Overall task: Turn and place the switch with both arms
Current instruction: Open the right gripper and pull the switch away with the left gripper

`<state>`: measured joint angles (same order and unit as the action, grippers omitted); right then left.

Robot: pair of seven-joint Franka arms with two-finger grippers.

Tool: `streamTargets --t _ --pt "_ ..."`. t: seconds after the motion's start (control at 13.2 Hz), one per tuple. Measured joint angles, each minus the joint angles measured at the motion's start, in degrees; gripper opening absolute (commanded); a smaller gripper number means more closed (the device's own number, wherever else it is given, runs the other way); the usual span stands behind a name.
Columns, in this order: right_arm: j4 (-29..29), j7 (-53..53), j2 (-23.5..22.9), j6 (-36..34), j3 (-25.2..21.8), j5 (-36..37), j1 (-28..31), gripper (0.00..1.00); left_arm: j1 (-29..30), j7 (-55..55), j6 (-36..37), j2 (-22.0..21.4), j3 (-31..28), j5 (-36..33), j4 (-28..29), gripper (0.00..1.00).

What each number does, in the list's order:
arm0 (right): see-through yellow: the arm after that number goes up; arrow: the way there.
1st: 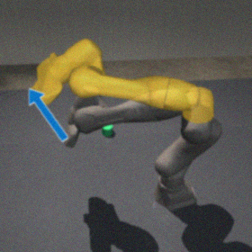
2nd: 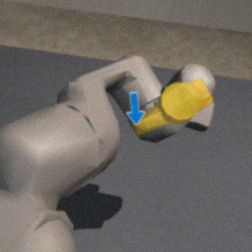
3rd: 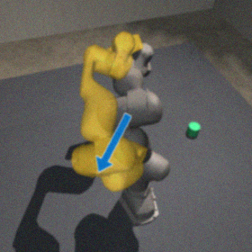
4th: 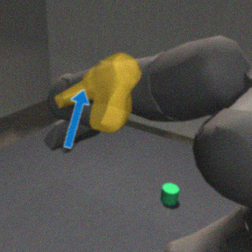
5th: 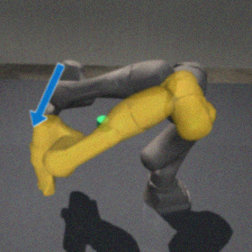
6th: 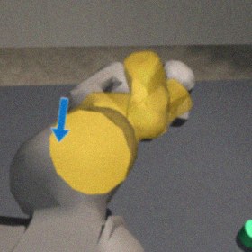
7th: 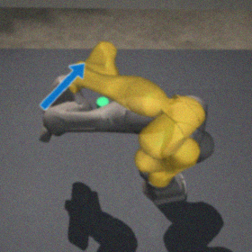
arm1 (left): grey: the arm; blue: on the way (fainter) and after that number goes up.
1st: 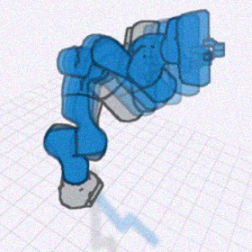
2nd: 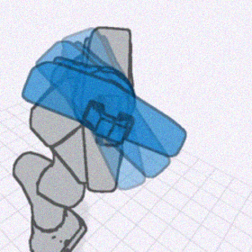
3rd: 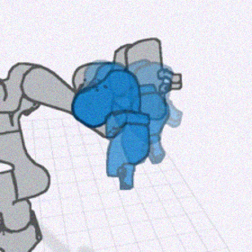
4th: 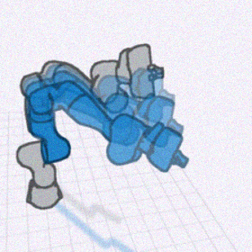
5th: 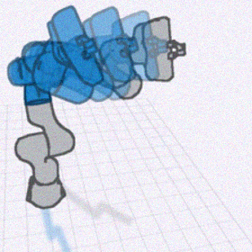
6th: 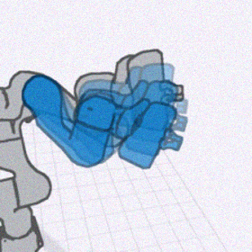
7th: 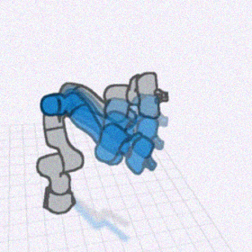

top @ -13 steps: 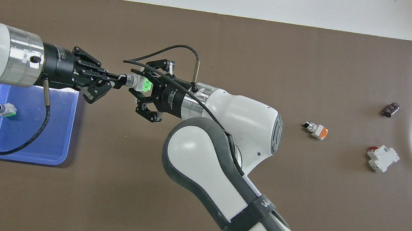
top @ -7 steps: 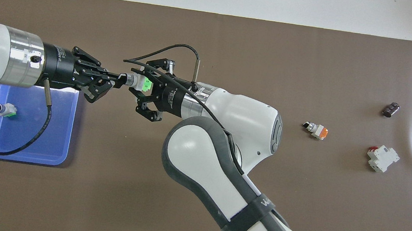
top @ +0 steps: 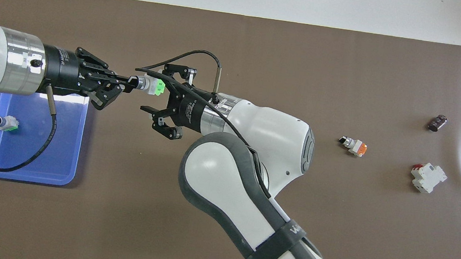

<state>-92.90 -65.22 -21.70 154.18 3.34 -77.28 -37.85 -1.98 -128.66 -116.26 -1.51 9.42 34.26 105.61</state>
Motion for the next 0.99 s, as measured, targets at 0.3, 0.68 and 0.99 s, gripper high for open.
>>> streamTargets --t 0.3,0.68,0.99 --pt "-0.9 3.3 0.1 0.1 -0.3 3.5 0.0 0.99 0.0 0.0 -0.8 0.1 -0.1 -2.8 0.0 0.00" --pt "-5.0 12.6 2.7 0.4 -1.1 23.6 5.6 0.99 1.7 3.7 -1.1 0.2 -0.7 -12.4 0.6 0.00" --pt "-6.7 15.5 4.0 -4.7 -1.1 53.5 13.3 0.99 7.1 19.1 -1.7 -0.3 -1.0 -19.8 5.0 0.00"
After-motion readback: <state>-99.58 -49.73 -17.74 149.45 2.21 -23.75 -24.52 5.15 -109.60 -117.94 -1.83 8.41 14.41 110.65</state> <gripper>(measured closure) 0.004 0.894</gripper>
